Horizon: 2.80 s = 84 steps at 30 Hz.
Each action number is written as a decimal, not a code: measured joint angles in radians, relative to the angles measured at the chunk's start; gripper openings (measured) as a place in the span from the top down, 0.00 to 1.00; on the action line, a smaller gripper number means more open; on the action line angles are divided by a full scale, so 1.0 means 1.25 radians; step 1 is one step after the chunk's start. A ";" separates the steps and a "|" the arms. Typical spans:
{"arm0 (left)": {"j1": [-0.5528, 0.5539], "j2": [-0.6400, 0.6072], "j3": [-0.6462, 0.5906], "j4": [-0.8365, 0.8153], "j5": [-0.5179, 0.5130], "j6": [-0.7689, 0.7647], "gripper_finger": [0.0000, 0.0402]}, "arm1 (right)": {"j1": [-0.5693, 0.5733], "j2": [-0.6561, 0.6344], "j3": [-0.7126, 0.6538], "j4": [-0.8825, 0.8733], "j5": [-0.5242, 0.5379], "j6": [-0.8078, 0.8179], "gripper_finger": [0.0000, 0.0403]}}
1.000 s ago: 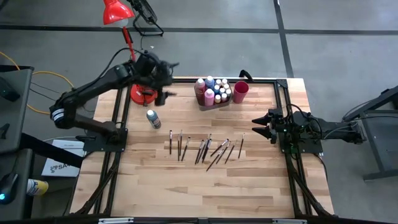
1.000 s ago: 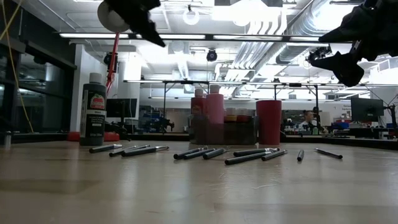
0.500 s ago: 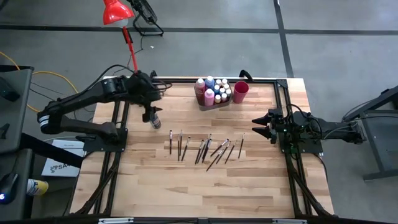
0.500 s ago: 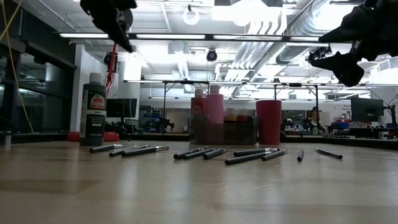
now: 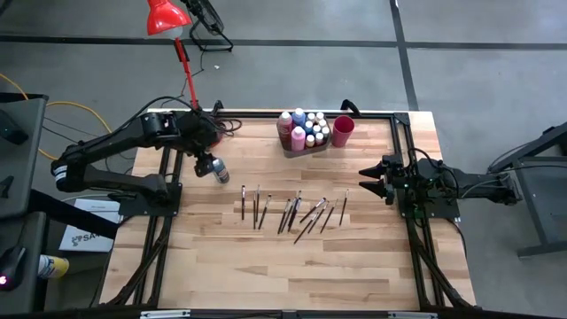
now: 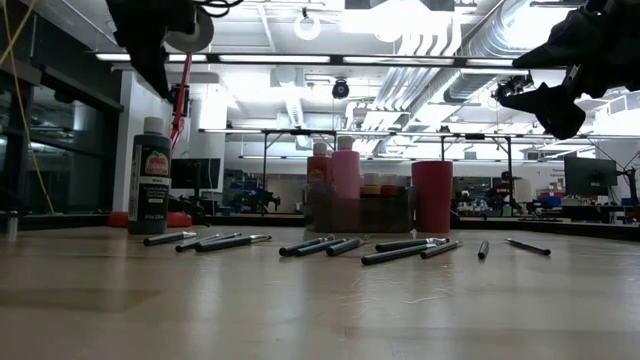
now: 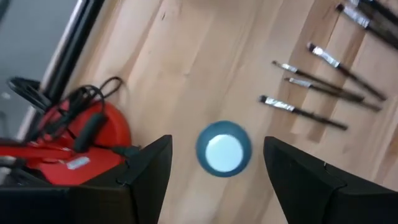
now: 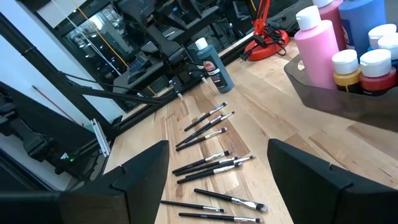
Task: Pick & Place Paint Supplies
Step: Put the black paint bottle into the black bin
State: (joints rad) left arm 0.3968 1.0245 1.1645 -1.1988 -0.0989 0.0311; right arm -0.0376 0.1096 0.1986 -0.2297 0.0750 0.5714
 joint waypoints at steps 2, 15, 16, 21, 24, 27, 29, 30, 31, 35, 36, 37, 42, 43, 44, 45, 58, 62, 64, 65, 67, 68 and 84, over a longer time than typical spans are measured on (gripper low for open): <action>-0.013 -0.007 -0.009 0.005 -0.016 0.037 0.39 | 0.000 0.000 0.000 0.000 0.000 0.000 0.34; -0.158 -0.155 -0.245 0.206 -0.133 -0.022 0.39 | 0.000 0.000 0.000 0.000 0.000 0.000 0.34; -0.162 -0.163 -0.263 0.221 -0.133 -0.033 0.39 | 0.000 0.000 0.000 0.000 0.000 0.000 0.34; -0.166 -0.196 -0.332 0.274 -0.146 -0.073 0.39 | 0.000 0.000 0.000 0.000 0.000 0.000 0.34; -0.166 -0.199 -0.349 0.276 -0.171 -0.092 0.39 | 0.000 0.000 0.000 0.000 0.000 0.000 0.34; -0.166 -0.201 -0.355 0.278 -0.181 -0.095 0.39 | 0.000 0.000 0.000 0.000 0.000 0.000 0.34; -0.166 -0.201 -0.358 0.304 -0.181 -0.095 0.39 | 0.000 0.000 0.000 0.000 0.000 0.000 0.34; -0.166 -0.201 -0.358 0.315 -0.181 -0.093 0.39 | 0.000 0.000 0.000 0.000 0.000 0.000 0.34; -0.166 -0.201 -0.358 0.324 -0.182 -0.092 0.39 | 0.000 0.000 0.000 0.000 0.000 0.000 0.34; -0.166 -0.201 -0.358 0.336 -0.182 -0.088 0.39 | 0.000 0.000 0.000 0.000 0.000 0.000 0.34; -0.166 -0.201 -0.358 0.331 -0.182 -0.088 0.39 | 0.000 0.000 0.000 0.000 0.000 0.000 0.34; -0.166 -0.201 -0.358 0.326 -0.182 -0.088 0.39 | 0.000 0.000 0.000 0.000 0.000 0.000 0.34; -0.166 -0.201 -0.358 0.301 -0.182 -0.101 0.39 | 0.000 0.000 0.000 0.000 0.000 0.000 0.34; -0.166 -0.201 -0.358 0.302 -0.182 -0.104 0.39 | 0.000 0.000 0.000 0.000 0.000 0.000 0.34; -0.166 -0.201 -0.358 0.303 -0.182 -0.106 0.40 | 0.000 0.000 0.000 0.000 0.000 0.000 0.34; -0.166 -0.201 -0.358 0.302 -0.182 -0.107 0.42 | 0.000 0.000 0.000 0.000 0.000 0.000 0.34; -0.166 -0.201 -0.358 0.307 -0.180 -0.136 0.71 | 0.000 0.000 0.000 0.000 0.000 0.000 0.34; -0.166 -0.200 -0.358 0.324 -0.179 -0.137 0.71 | 0.000 0.000 0.000 0.000 0.000 0.000 0.34; -0.166 -0.199 -0.360 0.367 -0.174 -0.136 0.71 | 0.000 0.000 0.000 0.000 0.000 0.000 0.34; -0.166 -0.199 -0.360 0.406 -0.170 -0.135 0.71 | 0.000 0.000 0.000 0.000 0.000 0.000 0.34; -0.166 -0.199 -0.360 0.487 -0.168 -0.134 0.71 | 0.000 0.000 0.000 0.000 0.000 0.000 0.34; -0.166 -0.197 -0.360 0.521 -0.168 -0.132 0.71 | 0.000 0.000 0.000 0.000 0.000 0.000 0.34; -0.165 0.044 -0.227 0.812 -0.168 -0.043 0.71 | 0.000 0.000 0.000 0.000 0.000 0.000 0.34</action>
State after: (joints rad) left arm 0.1902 1.0790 0.8809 -0.1838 -0.3088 -0.0227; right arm -0.0376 0.1094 0.1986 -0.2295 0.0750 0.5714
